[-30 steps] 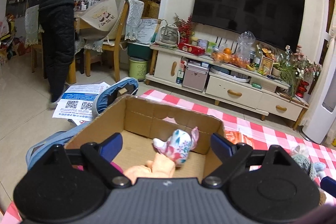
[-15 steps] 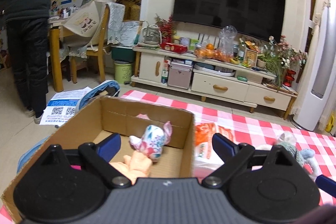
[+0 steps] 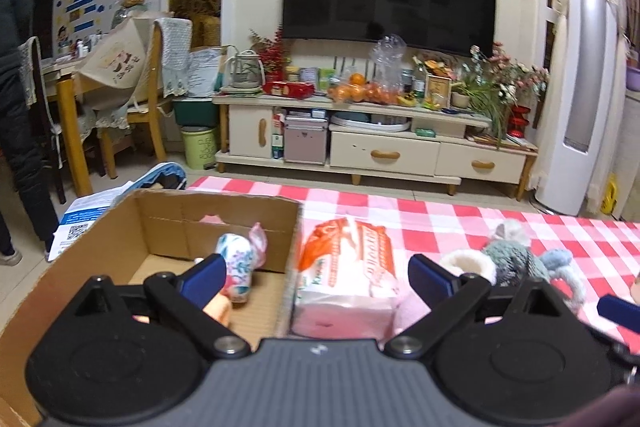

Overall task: Organize soft objects
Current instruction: 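Move both open tools back over the remaining plushes on the table, then grasp the brown ribbed plush with the left tool while the right tool grasps the light blue fluffy plush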

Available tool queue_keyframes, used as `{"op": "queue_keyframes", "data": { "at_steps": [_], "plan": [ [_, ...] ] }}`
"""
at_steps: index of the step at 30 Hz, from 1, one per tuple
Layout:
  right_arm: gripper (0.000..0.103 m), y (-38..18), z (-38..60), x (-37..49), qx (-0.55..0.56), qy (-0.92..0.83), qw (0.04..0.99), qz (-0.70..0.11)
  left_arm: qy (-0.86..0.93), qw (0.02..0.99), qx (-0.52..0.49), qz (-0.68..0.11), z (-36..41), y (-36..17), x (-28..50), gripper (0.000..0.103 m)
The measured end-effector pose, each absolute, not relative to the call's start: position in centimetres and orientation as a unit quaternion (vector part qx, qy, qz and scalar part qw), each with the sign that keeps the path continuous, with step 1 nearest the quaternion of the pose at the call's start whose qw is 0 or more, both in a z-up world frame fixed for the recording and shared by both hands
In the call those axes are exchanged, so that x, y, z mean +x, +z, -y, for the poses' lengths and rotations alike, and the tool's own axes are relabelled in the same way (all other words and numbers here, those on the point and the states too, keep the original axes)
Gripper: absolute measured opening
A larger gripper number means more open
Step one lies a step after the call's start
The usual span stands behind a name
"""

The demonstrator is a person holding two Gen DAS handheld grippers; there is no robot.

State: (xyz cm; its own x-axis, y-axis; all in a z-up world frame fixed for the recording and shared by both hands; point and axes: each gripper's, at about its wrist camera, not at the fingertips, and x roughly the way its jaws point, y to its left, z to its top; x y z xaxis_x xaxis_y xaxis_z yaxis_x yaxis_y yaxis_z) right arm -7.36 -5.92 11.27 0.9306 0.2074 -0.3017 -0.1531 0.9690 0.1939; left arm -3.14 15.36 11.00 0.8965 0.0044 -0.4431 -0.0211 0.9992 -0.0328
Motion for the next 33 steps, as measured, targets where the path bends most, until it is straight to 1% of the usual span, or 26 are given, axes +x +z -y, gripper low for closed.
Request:
{"op": "queue_keyframes", "data": {
  "at_steps": [12,23,33],
  "plan": [
    [0.101,9.8,8.1,-6.2,0.107,0.041,0.979,-0.169,-0.028,0.971,0.011,-0.237,-12.2,10.2,-3.5,0.098],
    [0.101,8.8,10.0,-5.3,0.135,-0.014,0.974,-0.182,-0.124,0.962,0.042,-0.238,-7.6,9.2,-4.7,0.098],
    [0.101,7.1,10.9,-2.6,0.148,-0.04,0.963,-0.223,-0.185,0.947,0.066,-0.254,-3.1,7.7,-4.6,0.097]
  ]
}}
